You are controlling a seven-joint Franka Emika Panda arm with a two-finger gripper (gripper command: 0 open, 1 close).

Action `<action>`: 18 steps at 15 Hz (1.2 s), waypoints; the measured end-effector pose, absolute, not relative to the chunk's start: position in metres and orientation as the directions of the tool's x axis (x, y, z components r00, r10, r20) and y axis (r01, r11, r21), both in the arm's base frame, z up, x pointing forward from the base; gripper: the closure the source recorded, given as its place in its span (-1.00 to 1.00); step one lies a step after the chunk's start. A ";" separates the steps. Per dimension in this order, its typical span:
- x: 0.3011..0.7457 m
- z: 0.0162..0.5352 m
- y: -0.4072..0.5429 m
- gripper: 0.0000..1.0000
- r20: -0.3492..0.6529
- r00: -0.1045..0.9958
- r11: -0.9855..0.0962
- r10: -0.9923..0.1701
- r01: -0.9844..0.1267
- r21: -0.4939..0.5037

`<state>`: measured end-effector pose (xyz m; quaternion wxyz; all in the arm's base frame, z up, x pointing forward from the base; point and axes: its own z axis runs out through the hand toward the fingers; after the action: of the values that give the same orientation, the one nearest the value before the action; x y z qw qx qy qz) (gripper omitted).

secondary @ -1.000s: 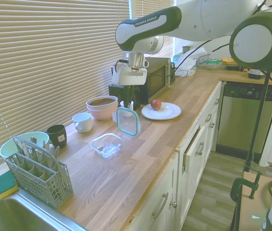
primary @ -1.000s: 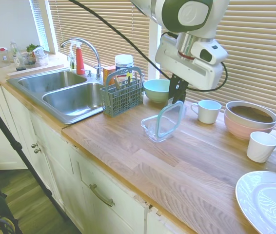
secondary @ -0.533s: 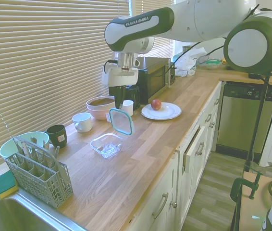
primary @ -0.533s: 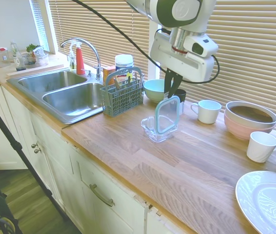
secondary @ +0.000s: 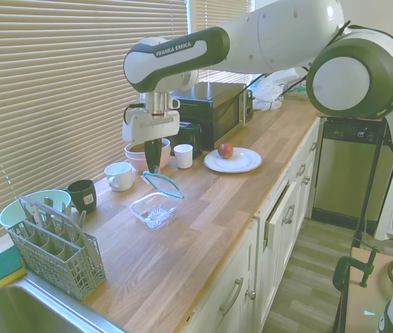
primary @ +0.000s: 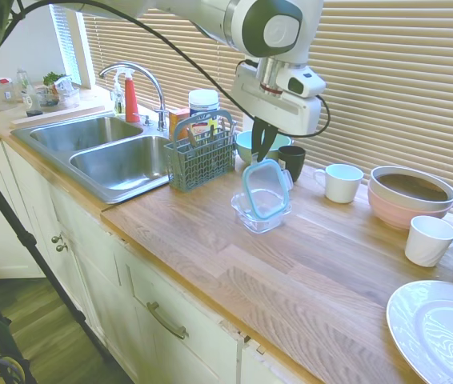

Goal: Cover the lid of the food container

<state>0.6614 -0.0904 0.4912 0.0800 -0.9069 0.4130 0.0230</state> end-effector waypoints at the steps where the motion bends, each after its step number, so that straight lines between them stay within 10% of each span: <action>1: 0.664 0.492 -0.086 1.00 -0.106 0.656 -0.644 -0.747 -0.754 -0.128; 18: 0.722 0.424 -0.023 1.00 -0.131 0.631 -0.628 -0.764 -0.775 -0.073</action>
<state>0.7218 -0.0228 0.4238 0.0614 -0.9011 0.4271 0.0436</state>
